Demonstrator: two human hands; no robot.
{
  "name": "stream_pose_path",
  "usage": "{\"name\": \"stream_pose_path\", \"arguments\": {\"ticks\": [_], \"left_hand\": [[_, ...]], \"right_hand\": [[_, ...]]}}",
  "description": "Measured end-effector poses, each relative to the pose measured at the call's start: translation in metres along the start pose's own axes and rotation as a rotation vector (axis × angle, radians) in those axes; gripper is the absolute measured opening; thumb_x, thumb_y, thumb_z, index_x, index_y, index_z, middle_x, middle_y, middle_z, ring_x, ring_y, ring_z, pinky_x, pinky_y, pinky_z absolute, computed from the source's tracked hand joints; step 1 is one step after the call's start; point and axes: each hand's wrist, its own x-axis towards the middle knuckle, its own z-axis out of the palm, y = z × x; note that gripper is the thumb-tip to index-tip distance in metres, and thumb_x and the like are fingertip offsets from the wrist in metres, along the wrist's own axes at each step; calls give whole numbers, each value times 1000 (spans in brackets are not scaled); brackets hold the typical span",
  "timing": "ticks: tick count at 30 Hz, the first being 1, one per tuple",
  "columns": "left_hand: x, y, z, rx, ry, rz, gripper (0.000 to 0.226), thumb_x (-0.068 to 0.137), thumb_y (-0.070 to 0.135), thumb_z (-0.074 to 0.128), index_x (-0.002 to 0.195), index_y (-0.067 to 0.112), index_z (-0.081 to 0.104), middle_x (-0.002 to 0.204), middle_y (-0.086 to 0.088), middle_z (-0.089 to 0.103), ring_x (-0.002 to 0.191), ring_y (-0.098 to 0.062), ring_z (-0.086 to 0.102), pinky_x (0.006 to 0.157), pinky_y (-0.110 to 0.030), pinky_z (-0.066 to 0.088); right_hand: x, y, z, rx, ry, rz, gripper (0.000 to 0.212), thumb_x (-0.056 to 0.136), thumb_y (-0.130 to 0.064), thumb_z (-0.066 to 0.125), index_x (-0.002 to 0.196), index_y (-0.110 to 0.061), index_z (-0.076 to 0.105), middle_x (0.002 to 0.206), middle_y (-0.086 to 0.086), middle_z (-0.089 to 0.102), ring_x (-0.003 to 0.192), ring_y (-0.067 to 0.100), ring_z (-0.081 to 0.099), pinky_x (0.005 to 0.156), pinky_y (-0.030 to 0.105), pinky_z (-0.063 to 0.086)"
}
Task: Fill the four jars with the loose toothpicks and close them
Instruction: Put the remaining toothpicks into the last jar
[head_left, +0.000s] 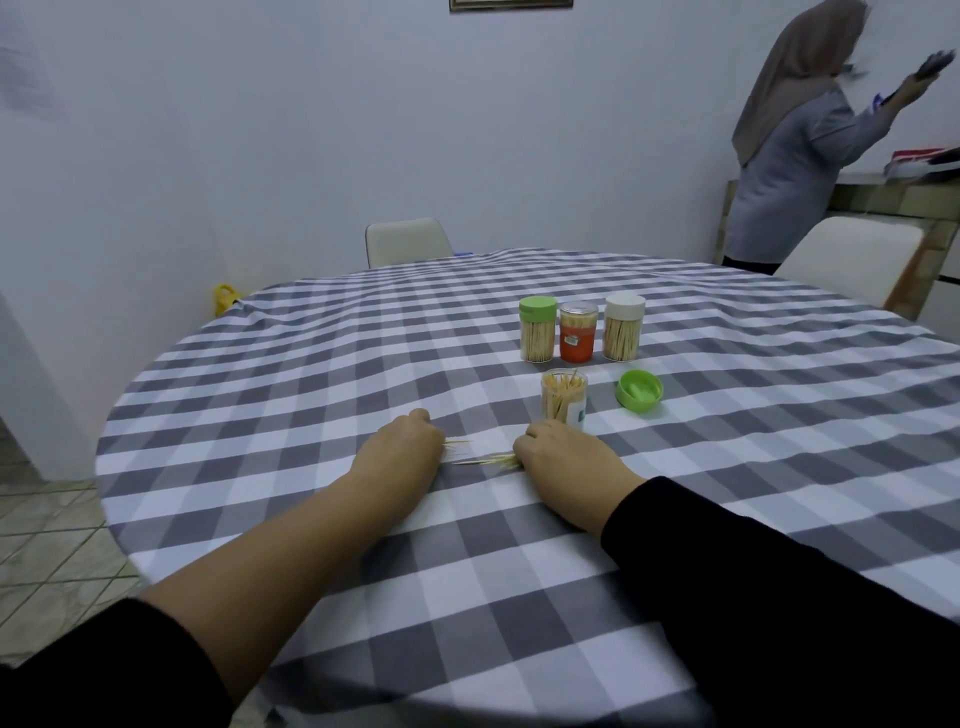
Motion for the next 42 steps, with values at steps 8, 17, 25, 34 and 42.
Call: {"name": "stream_pose_path", "arguments": {"ticks": [8, 17, 25, 34, 42], "left_hand": [[16, -7, -12, -682, 107, -288, 25, 98, 23, 49, 110, 17, 70, 100, -2, 69, 88, -18, 62, 80, -28, 50], [65, 49, -57, -1604, 406, -361, 25, 93, 22, 58, 115, 15, 66, 98, 5, 71, 96, -13, 66, 96, -36, 49], [73, 95, -31, -1678, 384, -324, 18, 94, 28, 55, 101, 27, 71, 106, 10, 70, 99, 0, 56, 70, -12, 35], [78, 96, -17, -1551, 287, -290, 17, 94, 26, 57, 103, 27, 71, 102, 11, 68, 91, 2, 59, 63, -7, 43], [80, 87, -16, -1430, 134, -261, 26, 94, 31, 55, 112, 20, 71, 110, 3, 70, 106, -13, 63, 88, -27, 52]], "right_hand": [[3, 20, -10, 376, 74, 232, 17, 98, -16, 37, 98, -19, 53, 97, 7, 64, 87, 25, 59, 76, 37, 49], [36, 70, -47, 1128, 602, 545, 20, 98, -17, 45, 94, -9, 63, 87, 3, 68, 78, 14, 62, 62, 24, 49], [41, 67, -12, 1259, 582, 519, 21, 97, -17, 48, 91, -27, 65, 89, -11, 71, 79, -6, 62, 59, 9, 44], [44, 63, 1, 1238, 489, 633, 20, 94, -18, 53, 82, -22, 67, 86, 0, 71, 87, 17, 66, 82, 38, 54], [42, 62, 0, 1300, 449, 566, 17, 99, -24, 45, 100, -33, 60, 92, -20, 61, 92, 3, 58, 95, 40, 49]]}}
